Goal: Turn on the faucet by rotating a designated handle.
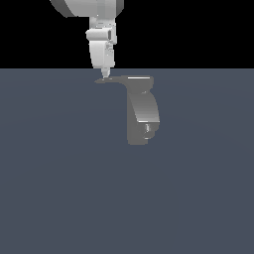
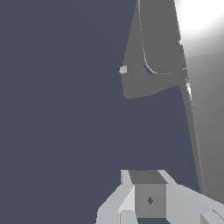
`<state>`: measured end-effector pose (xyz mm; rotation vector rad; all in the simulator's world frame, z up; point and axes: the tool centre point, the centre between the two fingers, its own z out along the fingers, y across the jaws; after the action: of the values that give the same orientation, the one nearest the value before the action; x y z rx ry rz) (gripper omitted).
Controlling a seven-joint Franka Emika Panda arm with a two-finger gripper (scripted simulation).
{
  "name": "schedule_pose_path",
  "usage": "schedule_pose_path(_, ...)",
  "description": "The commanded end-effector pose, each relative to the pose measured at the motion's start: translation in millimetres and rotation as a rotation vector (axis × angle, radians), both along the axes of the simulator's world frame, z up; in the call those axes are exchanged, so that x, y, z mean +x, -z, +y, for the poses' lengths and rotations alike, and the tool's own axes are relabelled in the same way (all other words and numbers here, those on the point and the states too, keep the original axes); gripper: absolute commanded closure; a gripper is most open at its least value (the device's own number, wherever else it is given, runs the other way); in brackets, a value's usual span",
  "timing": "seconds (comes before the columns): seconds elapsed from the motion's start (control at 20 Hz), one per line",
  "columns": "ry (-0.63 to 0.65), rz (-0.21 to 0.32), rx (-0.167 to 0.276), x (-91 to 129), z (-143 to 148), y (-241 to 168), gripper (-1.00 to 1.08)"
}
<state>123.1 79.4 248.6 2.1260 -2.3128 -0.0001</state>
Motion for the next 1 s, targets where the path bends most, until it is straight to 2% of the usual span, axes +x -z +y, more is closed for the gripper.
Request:
schedule_pose_path(0.0, 0.000, 0.000, 0.000, -6.0, 0.8, 0.0, 1.08)
schedule_pose_path(0.95, 0.000, 0.000, 0.000, -55.3, 7.1, 0.0, 1.08)
